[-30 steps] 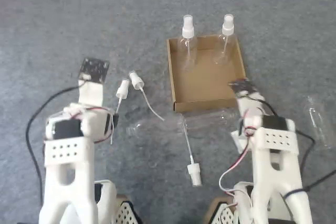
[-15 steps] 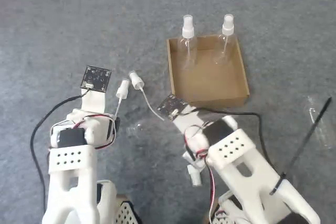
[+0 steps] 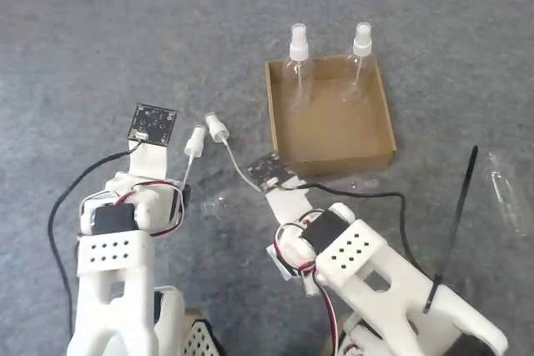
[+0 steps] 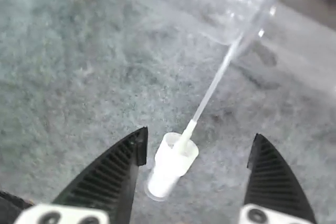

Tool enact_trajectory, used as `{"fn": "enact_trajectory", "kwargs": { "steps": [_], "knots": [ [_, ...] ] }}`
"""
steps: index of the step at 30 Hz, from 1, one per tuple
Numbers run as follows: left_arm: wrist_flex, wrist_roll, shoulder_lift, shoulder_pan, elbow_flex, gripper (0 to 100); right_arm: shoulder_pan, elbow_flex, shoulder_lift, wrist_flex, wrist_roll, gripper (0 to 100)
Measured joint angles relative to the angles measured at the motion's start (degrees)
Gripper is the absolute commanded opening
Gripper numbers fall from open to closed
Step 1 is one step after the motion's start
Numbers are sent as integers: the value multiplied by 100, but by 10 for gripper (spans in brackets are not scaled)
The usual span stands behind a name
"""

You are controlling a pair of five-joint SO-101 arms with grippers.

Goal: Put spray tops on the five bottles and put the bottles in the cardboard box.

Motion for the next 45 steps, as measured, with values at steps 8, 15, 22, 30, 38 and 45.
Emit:
{"fn": "enact_trajectory", "kwargs": {
  "steps": [8, 15, 22, 30, 38, 45],
  "knots": [
    [0, 0, -9, 0, 0, 200, 0, 501, 0, -378, -633, 256],
    [-9, 0, -9, 0, 0, 200, 0, 686, 0, -624, -633, 180],
    [-9, 0, -9, 0, 0, 200, -9, 862, 0, -703, -633, 297],
    [-9, 0, -9, 0, 0, 200, -35, 932, 0, -738, -651, 200],
    [-18, 0, -9, 0, 0, 200, -44, 1073, 413, -1081, -651, 187],
    [-18, 0, -9, 0, 0, 200, 0, 862, 782, -1073, -378, 47]
  ]
}}
